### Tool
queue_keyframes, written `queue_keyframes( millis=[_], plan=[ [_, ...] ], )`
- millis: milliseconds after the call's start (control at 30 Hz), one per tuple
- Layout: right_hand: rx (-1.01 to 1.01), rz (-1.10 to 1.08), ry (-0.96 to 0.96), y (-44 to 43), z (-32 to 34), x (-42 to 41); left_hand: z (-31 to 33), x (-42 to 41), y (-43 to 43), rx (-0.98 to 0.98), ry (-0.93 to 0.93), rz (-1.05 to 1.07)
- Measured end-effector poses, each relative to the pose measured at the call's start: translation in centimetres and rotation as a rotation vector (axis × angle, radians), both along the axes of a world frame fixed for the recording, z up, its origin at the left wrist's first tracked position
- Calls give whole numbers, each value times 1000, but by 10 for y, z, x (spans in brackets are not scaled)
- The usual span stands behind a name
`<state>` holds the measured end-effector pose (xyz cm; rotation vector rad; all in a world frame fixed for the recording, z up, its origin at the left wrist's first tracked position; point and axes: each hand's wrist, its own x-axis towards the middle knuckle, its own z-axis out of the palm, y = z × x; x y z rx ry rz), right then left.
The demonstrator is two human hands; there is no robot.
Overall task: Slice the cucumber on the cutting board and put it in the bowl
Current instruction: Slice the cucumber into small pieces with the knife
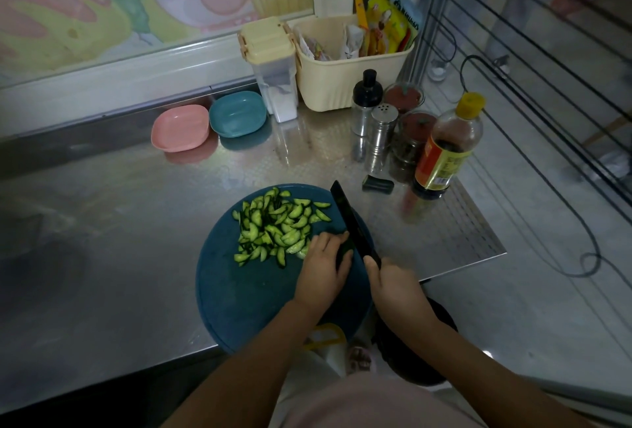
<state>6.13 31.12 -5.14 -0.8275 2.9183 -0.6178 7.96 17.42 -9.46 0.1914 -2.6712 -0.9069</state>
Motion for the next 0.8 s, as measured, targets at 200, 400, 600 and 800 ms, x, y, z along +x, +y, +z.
queue_keyframes(
  millis=[200,400,600,800],
  plan=[
    [127,53,-103,-3,-4,-7,-1,0,-1,13,19,0],
    [259,95,175,-7,-13,-10,-1,1,-1,33,14,-7],
    [188,77,131,1,-2,-14,-2,-1,-2,34,-7,-2],
    [-48,-11,-175,4,6,-9,-1,-4,-2,18,2,9]
  ],
)
